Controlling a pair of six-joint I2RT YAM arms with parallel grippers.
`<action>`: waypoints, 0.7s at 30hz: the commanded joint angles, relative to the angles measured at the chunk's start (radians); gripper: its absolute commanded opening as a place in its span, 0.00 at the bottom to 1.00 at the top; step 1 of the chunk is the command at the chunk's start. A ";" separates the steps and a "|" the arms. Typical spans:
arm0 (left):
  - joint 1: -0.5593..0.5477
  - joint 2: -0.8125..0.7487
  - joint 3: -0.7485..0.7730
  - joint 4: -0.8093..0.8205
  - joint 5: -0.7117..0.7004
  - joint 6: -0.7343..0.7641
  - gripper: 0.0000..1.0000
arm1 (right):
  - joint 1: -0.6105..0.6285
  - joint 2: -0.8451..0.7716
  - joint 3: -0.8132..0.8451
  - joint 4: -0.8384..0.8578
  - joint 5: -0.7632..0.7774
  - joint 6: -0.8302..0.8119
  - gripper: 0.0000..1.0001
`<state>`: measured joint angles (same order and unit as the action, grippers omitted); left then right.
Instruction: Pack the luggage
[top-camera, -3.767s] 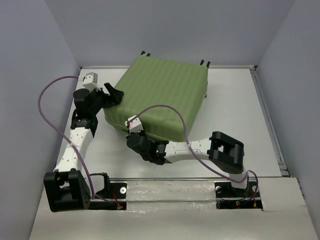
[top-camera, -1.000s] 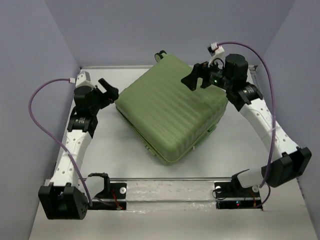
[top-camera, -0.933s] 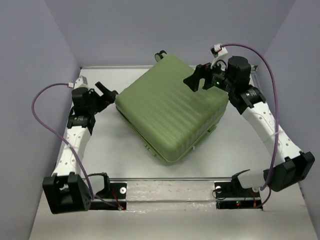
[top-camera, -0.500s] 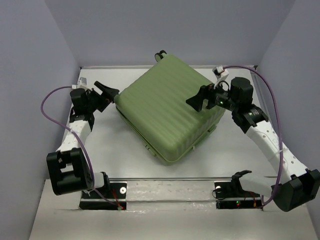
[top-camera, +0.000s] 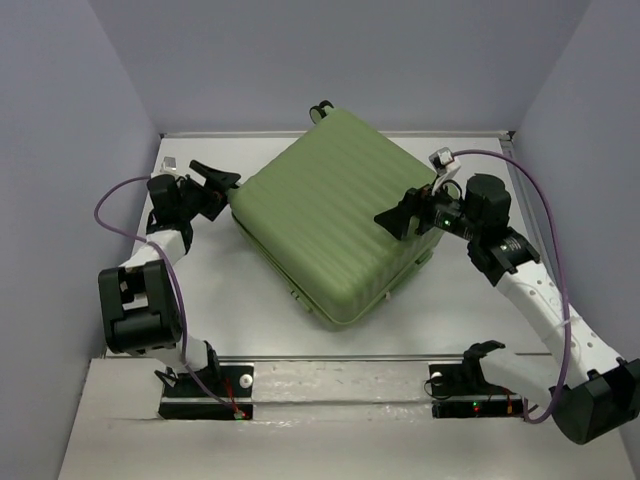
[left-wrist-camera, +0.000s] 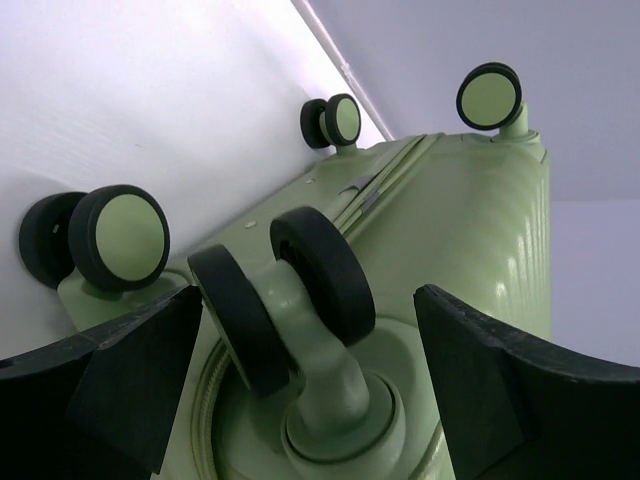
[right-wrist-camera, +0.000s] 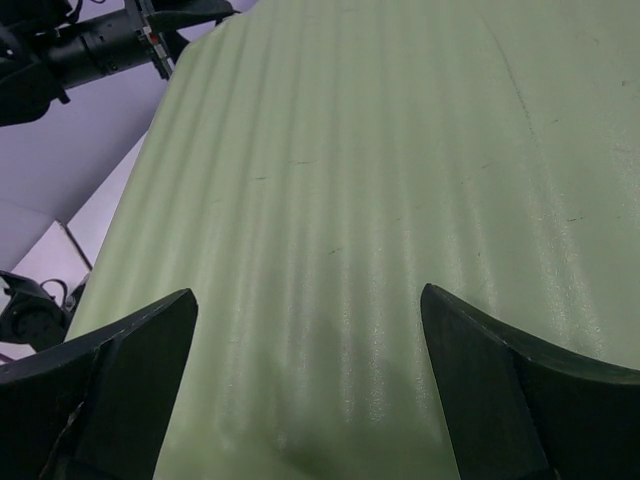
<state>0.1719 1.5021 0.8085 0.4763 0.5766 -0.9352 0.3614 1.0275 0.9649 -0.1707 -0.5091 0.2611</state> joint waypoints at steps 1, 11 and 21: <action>0.003 0.049 0.084 0.096 0.031 -0.042 0.99 | 0.007 -0.030 -0.014 0.048 -0.020 0.013 0.99; 0.000 0.118 0.116 0.252 0.054 -0.140 0.74 | 0.025 -0.109 -0.106 0.053 -0.011 0.050 0.99; -0.014 0.027 0.222 0.343 0.092 -0.280 0.06 | 0.056 -0.191 -0.227 0.054 0.026 0.084 0.98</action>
<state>0.1867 1.6474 0.9070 0.6453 0.5854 -1.1526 0.4007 0.8516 0.7891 -0.0776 -0.5018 0.3107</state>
